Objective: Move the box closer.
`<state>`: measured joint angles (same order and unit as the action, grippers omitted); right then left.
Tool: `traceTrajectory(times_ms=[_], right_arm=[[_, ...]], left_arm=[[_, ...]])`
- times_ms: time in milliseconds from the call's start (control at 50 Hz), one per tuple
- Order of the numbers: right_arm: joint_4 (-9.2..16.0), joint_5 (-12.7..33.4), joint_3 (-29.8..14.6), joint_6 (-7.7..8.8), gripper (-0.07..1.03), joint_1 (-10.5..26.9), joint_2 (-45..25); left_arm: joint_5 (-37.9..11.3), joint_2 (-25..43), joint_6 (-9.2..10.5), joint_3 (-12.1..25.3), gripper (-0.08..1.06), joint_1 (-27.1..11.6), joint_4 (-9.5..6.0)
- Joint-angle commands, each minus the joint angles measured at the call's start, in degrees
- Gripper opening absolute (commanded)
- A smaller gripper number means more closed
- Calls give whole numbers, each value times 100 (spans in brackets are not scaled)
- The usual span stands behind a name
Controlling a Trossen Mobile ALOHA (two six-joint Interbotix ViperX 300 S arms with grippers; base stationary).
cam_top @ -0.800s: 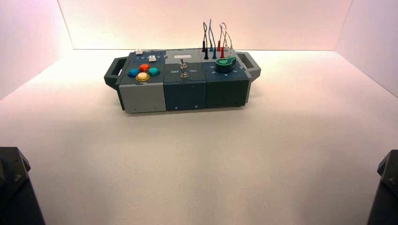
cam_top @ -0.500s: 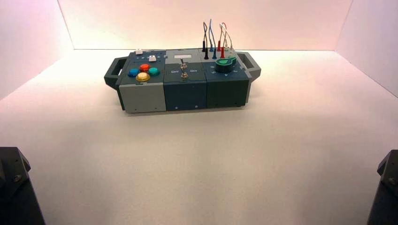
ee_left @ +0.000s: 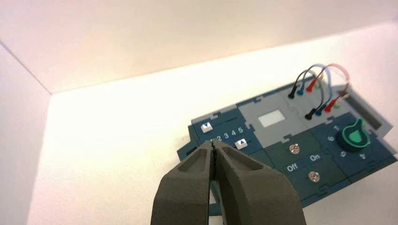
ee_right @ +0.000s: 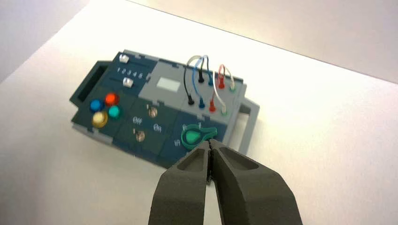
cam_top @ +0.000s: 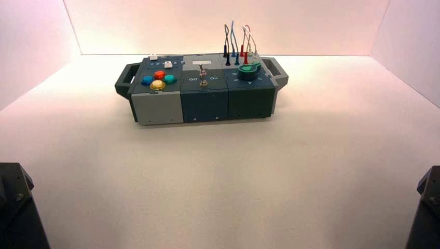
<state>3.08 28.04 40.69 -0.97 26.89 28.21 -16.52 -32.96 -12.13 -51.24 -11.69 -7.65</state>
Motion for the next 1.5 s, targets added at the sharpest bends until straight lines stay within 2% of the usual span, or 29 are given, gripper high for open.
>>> traceTrajectory(times_ms=[20, 100, 180, 220, 240, 380, 440, 460, 560, 680, 940, 1200, 1220, 1260, 1280, 1320, 1400, 1420, 1440, 1500], right_arm=[[18, 413, -1116, 9, -2, -9, -870], [9, 642, -1749, 26, -2, 0, -1503], [9, 870, -2373, 35, -2, 0, -2145], [26, 1011, -2716, 26, -2, 0, -2505], [26, 1046, -2804, 35, -2, 0, -2593], [97, 1573, -3797, 35, -2, 0, -3568], [105, 1784, -4245, 44, -2, -9, -4017], [105, 1898, -4500, 35, -2, -18, -4298], [114, 2101, -5080, 35, -2, -62, -4852], [132, 2382, -5722, 26, -2, -158, -5440], [141, 2874, -6899, 26, -2, -352, -6363], [211, 3797, -8350, 35, -2, -483, -7383], [246, 3946, -8552, 35, -2, -483, -7515], [264, 3990, -8613, 44, -2, -475, -7567], [343, 4219, -8938, 44, -2, -475, -7796], [413, 4438, -9246, 53, -2, -475, -8024], [466, 4623, -9510, 53, -2, -475, -8200], [475, 4852, -9879, 53, -2, -475, -8429], [483, 4948, -10011, 53, -2, -475, -8508], [519, 5045, -10195, 53, -2, -475, -8613]], left_arm=[[-316, 932, -62, 976, -3, 35, 9], [-694, 1723, -88, 1661, -3, 53, 9], [-1063, 2329, -70, 2171, -3, 97, 0], [-1371, 2865, -70, 2566, -3, 141, 0], [-1371, 2865, -70, 2566, -3, 141, 0], [-2004, 4078, -97, 3524, -3, 237, 0], [-2127, 4456, -132, 3814, -3, 255, 0], [-2171, 4711, -167, 4017, -3, 255, 0], [-2197, 5124, -220, 4359, -3, 255, 9], [-2180, 5449, -255, 4711, -3, 255, 9], [-2232, 5739, -264, 5194, -3, 255, -18], [-2312, 5897, -264, 5396, -3, 255, -35], [-2312, 5924, -264, 5423, -3, 246, -44], [-2312, 5933, -264, 5432, -3, 246, -35], [-2320, 5968, -264, 5440, -3, 237, -44], [-2320, 6012, -264, 5449, -3, 237, -44], [-2329, 6073, -264, 5467, -3, 237, -44], [-2364, 6144, -264, 5484, -3, 229, -44], [-2364, 6161, -264, 5493, -3, 229, -53], [-2426, 6223, -264, 5502, -3, 220, -62]])
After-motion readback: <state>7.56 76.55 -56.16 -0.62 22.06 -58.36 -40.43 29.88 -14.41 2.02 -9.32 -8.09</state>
